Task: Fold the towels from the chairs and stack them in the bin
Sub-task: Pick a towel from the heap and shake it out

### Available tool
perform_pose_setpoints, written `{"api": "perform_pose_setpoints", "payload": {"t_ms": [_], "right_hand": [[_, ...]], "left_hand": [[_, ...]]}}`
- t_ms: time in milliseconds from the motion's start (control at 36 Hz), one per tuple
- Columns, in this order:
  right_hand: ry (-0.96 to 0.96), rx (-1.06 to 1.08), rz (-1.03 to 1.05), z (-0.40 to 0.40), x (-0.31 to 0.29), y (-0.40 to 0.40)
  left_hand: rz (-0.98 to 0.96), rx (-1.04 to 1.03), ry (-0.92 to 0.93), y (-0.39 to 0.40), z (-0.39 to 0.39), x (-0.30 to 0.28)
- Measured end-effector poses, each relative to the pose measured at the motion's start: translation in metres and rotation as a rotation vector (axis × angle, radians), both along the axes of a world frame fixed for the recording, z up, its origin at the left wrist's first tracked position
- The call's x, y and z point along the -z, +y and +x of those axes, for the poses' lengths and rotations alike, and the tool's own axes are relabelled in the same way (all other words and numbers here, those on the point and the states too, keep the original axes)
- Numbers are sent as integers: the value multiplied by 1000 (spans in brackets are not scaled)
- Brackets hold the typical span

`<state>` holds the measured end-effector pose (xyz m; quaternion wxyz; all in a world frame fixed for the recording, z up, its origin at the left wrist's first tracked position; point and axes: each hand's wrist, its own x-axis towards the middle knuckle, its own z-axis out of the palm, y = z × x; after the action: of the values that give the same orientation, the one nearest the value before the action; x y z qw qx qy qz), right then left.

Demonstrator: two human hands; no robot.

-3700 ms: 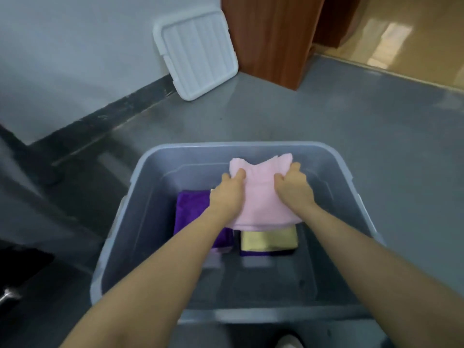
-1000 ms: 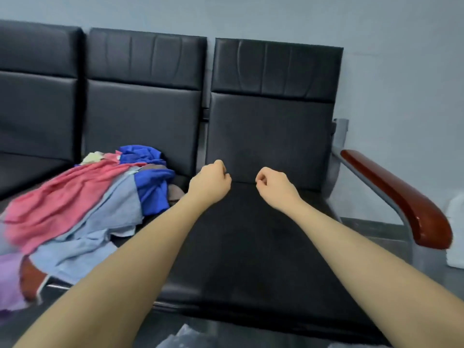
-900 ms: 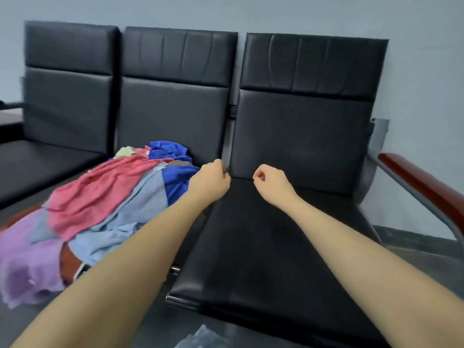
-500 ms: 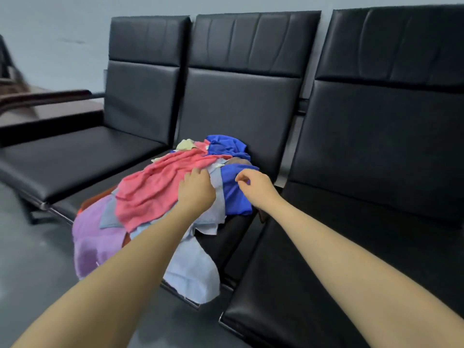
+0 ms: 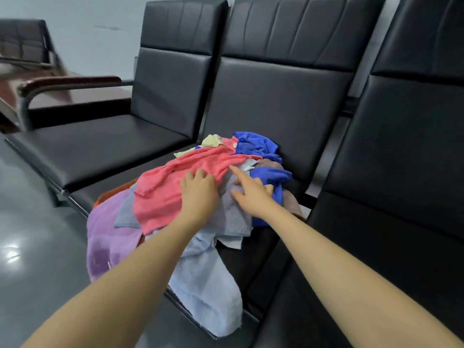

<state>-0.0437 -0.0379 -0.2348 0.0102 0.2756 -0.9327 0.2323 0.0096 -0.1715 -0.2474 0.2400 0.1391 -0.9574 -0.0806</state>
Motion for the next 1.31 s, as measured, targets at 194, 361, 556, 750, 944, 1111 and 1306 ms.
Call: {"api": "perform_pose_setpoints", "payload": {"t_ms": [194, 361, 556, 750, 944, 1111, 1306], "right_hand": [[-62, 0, -91, 14, -9, 10], [69, 22, -19, 31, -11, 33], [-152, 108, -383, 53, -21, 64], [-262, 114, -716, 74, -30, 98], [-207, 242, -723, 68, -30, 105], [-132, 447, -491, 51, -18, 101], [-271, 408, -256, 30, -1, 98]], "left_hand": [[225, 266, 138, 22, 19, -12], [268, 272, 74, 37, 30, -16], [403, 318, 78, 61, 55, -36], [309, 289, 56, 79, 69, -47], [266, 242, 8, 85, 63, -47], [197, 181, -56, 78, 38, -42], [59, 16, -180, 69, 1, -29]]}}
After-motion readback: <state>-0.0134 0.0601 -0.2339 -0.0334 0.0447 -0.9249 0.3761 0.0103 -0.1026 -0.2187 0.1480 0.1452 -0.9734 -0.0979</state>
